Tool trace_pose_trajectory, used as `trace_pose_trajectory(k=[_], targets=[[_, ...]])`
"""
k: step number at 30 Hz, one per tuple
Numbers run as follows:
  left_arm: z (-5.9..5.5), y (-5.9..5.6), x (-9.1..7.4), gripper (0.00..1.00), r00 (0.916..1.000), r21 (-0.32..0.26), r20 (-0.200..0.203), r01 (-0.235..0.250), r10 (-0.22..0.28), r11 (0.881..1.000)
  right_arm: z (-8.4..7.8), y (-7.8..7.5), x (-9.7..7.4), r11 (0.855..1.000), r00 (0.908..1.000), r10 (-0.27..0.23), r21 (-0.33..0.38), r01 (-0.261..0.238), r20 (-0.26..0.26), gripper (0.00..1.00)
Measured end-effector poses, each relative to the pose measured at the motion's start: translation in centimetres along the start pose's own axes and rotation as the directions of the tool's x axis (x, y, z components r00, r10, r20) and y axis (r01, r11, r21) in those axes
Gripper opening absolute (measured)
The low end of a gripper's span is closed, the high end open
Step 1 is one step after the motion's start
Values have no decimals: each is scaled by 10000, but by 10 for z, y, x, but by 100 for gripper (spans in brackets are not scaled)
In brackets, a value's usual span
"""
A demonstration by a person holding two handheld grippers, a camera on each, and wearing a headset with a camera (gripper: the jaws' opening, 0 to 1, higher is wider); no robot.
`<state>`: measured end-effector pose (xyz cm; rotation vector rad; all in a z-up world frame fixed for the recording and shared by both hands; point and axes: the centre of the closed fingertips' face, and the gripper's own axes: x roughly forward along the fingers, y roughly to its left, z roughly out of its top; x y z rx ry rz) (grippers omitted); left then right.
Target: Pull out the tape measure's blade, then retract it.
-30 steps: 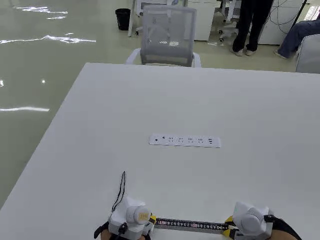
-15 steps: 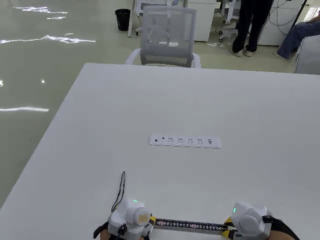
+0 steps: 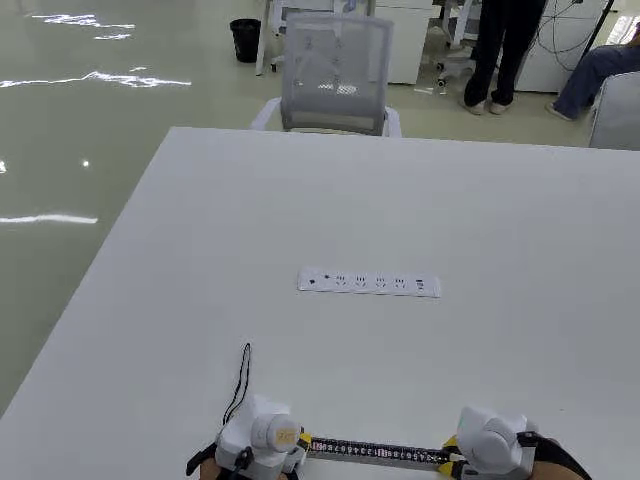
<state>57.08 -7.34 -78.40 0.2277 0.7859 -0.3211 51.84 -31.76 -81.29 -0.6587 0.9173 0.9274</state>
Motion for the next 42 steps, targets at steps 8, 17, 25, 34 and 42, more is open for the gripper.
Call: trace_pose_trajectory(k=[8, 17, 25, 34, 42], targets=[[0, 0, -1, 58, 10000, 45, -28, 49, -49, 10000, 3, 2, 2, 10000, 10000, 53, -12, -53, 32, 12], [0, -1, -1, 58, 10000, 59, -5, 85, -85, 9999, 7, 4, 4, 10000, 10000, 48, -20, -48, 26, 13], [0, -1, 0, 58, 9999, 104, -83, 57, -56, 9999, 9, 4, 6, 10000, 10000, 71, 48, -71, 31, 13], [0, -1, -1, 58, 9999, 107, -73, 74, -73, 9999, 12, 6, 8, 9999, 9999, 104, -10, -104, 48, 13], [0, -1, 0, 58, 9999, 116, -80, 81, -80, 9999, 18, 7, 11, 9999, 9999, 127, -74, -126, 64, 13]])
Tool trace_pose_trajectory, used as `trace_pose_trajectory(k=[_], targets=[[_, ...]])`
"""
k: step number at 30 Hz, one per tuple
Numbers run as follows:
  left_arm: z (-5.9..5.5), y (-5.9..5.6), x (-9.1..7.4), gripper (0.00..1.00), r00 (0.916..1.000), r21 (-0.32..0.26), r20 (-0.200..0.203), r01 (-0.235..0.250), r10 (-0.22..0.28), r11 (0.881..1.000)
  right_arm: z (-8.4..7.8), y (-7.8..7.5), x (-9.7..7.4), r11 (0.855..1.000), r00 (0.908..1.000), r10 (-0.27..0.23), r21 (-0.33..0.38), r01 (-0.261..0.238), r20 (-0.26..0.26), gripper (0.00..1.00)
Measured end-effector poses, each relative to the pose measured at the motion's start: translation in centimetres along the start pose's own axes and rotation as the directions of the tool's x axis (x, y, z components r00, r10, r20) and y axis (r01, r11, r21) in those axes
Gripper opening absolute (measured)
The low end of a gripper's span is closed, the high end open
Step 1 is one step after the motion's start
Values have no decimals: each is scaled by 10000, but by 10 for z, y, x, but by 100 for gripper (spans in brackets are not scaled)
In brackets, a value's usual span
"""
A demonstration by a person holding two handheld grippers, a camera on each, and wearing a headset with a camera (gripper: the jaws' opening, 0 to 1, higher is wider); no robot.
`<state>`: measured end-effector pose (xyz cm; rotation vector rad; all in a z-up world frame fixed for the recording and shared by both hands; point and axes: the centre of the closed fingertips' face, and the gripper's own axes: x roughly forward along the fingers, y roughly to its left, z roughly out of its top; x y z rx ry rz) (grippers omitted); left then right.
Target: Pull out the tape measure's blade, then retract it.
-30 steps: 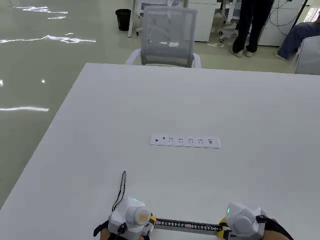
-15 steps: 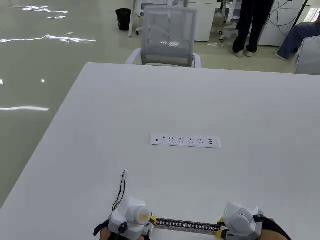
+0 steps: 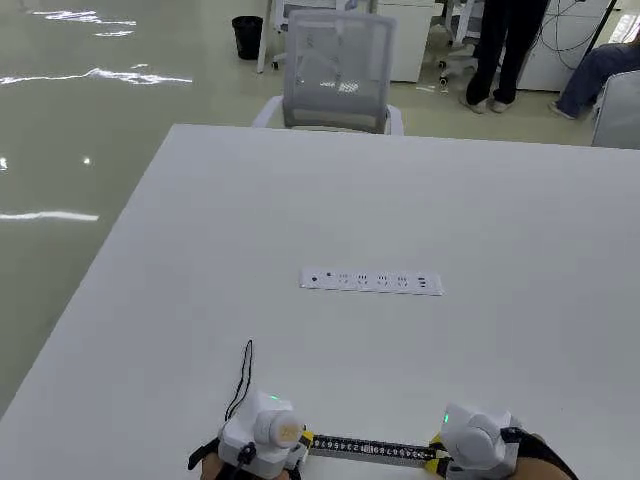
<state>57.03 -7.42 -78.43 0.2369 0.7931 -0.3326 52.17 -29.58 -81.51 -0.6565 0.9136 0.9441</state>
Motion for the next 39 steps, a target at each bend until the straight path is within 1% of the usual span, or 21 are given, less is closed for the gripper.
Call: trace_pose_trajectory(k=[23, 39], targets=[[0, 0, 1, 59, 10000, -32, -2, 11, -11, 10000, 12, 4, 3, 9999, 9999, 122, -74, -121, 99, 13], [0, 0, 0, 59, 10000, -41, 38, 46, -46, 10000, 19, 9, 9, 9996, 9996, 198, -216, -194, 183, 13]])
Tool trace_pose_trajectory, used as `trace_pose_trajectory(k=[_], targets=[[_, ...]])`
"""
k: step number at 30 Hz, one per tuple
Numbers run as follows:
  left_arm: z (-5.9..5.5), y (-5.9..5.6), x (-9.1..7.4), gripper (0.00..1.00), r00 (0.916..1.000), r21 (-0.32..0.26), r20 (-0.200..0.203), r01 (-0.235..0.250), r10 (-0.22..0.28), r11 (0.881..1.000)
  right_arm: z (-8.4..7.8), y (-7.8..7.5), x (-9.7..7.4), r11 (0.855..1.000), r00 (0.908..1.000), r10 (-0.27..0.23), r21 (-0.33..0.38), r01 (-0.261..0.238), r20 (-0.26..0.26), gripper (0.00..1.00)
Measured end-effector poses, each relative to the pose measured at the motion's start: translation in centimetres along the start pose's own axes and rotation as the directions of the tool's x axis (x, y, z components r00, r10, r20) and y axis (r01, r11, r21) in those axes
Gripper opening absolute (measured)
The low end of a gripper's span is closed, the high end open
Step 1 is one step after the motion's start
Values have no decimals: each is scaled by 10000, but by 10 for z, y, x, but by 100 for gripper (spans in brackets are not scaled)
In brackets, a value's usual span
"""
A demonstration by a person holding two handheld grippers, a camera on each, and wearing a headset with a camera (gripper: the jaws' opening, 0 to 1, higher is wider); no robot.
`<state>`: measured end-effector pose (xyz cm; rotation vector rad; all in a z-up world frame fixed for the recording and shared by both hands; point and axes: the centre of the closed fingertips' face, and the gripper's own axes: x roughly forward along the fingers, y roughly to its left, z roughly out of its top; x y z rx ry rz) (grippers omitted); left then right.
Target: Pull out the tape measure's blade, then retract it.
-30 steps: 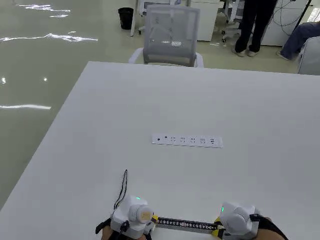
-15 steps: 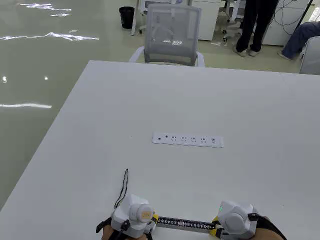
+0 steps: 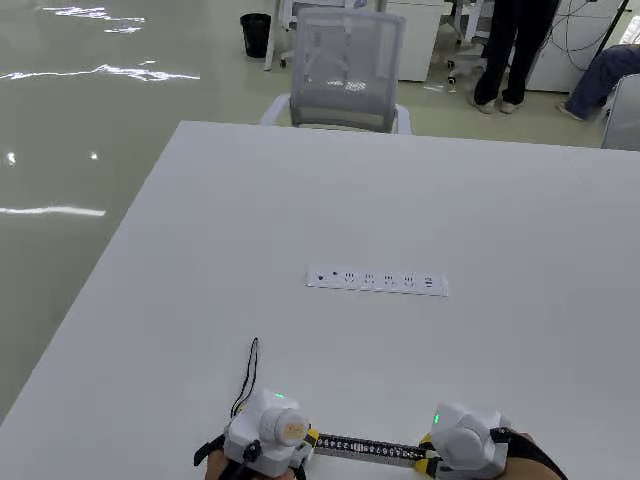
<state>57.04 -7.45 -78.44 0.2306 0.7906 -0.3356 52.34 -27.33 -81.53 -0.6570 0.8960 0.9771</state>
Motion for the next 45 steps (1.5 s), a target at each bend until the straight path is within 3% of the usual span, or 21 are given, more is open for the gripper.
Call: trace_pose_trajectory(k=[45], targets=[[1, 0, 1, 59, 10000, 39, 16, 79, -79, 10000, 16, 4, 7, 9995, 9997, 259, -160, -259, -3, 12]])
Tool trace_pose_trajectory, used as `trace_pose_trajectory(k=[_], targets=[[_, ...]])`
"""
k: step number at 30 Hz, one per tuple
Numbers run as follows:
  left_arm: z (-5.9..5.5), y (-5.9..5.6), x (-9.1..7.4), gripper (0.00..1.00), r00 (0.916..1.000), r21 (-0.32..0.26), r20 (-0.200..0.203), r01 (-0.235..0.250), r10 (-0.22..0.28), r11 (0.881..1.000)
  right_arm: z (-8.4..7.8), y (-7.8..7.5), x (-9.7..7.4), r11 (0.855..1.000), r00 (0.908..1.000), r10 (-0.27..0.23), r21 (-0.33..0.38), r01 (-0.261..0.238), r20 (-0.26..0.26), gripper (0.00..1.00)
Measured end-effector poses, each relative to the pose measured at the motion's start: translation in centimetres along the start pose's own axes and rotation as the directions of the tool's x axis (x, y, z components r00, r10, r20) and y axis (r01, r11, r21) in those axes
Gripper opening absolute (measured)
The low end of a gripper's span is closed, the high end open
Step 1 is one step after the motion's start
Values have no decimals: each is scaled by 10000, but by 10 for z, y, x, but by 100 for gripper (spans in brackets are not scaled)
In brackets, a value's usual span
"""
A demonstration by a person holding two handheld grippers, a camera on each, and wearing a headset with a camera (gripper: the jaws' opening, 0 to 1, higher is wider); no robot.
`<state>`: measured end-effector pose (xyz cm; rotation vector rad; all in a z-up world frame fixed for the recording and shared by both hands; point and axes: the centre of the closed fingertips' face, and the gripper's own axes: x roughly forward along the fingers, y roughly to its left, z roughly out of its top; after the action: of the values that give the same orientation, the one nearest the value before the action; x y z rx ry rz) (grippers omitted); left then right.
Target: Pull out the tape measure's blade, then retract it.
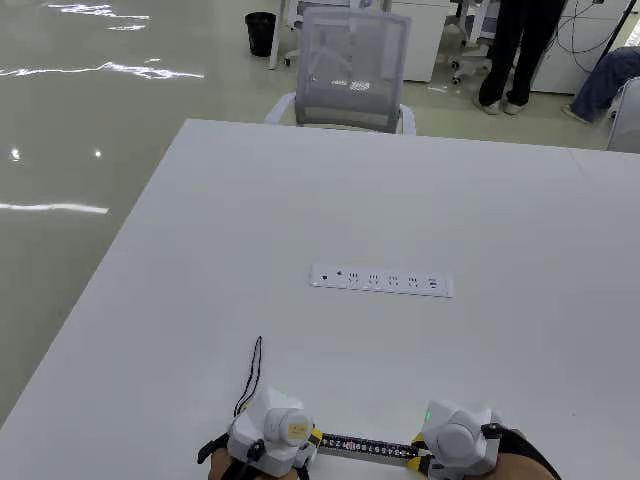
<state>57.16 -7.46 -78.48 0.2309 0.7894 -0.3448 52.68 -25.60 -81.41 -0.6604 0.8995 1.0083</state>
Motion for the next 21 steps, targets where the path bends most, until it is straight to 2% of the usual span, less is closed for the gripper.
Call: trace_pose_trajectory(k=[21], targets=[[0, -1, 0, 59, 10000, -3, 11, 14, -14, 10000, 11, 3, 5, 9999, 10000, 84, -144, -84, 6, 12]])
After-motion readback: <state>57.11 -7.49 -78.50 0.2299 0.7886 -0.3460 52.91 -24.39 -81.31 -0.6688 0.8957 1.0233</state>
